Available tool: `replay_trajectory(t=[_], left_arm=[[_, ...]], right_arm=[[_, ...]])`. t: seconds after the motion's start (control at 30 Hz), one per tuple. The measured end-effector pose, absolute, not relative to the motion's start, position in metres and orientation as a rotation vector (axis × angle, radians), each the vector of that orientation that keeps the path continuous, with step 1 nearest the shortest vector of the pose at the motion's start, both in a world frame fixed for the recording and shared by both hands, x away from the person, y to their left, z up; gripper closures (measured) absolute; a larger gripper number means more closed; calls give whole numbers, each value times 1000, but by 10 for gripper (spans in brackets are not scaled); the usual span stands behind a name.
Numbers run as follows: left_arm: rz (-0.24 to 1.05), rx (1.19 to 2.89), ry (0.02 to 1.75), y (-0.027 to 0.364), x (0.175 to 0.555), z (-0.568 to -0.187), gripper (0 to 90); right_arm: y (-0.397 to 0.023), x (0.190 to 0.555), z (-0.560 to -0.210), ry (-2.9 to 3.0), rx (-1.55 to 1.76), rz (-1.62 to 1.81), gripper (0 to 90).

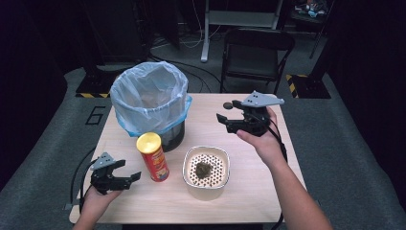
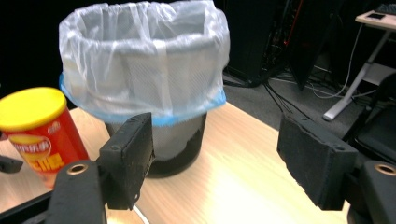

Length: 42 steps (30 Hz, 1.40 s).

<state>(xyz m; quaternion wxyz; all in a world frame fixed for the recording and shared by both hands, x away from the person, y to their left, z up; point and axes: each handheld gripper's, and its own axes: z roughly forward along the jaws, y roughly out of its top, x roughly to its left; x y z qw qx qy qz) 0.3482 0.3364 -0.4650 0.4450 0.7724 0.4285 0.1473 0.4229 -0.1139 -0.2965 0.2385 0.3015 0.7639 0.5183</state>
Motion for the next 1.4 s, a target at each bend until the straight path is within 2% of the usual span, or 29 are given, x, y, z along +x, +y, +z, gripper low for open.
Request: replay_trajectory(t=[0.33, 0.6, 1.1, 1.4], left_arm=[[312, 1883, 1025, 317, 336, -464, 116], [280, 1890, 1009, 302, 349, -462, 116], [334, 1899, 974, 280, 368, -469, 116], [382, 1897, 967, 271, 372, -480, 144]], right_arm=[[-141, 408, -335, 2073, 919, 1360, 254], [-152, 404, -351, 2087, 957, 1336, 255], [-187, 397, -387, 2067, 1067, 1274, 257], [-194, 395, -405, 2056, 1116, 1273, 257]])
